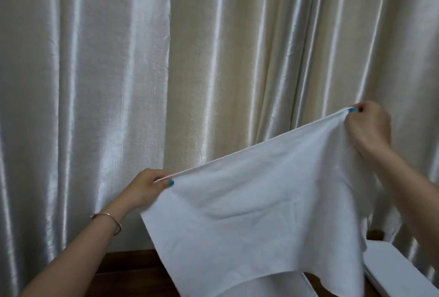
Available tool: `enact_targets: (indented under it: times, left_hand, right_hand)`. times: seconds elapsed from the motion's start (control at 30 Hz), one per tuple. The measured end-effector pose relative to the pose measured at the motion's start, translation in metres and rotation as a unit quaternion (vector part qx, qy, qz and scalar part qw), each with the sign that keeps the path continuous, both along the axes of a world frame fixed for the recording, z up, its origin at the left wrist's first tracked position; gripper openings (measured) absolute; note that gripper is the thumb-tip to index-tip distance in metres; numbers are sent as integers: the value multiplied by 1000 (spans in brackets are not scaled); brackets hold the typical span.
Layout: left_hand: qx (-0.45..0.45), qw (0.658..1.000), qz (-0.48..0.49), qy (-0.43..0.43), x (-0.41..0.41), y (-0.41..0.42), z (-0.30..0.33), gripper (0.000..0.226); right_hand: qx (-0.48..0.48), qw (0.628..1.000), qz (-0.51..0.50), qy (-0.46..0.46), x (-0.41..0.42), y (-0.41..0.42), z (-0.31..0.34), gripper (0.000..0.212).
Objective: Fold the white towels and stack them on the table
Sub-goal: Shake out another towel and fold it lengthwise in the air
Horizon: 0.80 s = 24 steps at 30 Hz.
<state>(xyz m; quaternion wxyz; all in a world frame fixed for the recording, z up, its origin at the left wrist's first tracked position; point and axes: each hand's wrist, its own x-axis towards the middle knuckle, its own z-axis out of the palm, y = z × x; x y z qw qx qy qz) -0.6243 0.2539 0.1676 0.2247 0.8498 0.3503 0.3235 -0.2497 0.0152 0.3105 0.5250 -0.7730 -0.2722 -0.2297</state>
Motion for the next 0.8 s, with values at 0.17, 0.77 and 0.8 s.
enact_targets:
  times: [0.17,0.77,0.8]
  left_hand:
    - [-78,996,-6,-42,-9,-2,9,21]
    - [-340,914,1,-223,65,-55,101,19]
    - [-362,903,-29,-229,70,-60,104,15]
  right_hand:
    - [-146,986,35,-72,11,-9,-19,28]
    - [-214,951,180,129,-21,24,-53,16]
    - [-174,944,221,173,-29,27,-51,17]
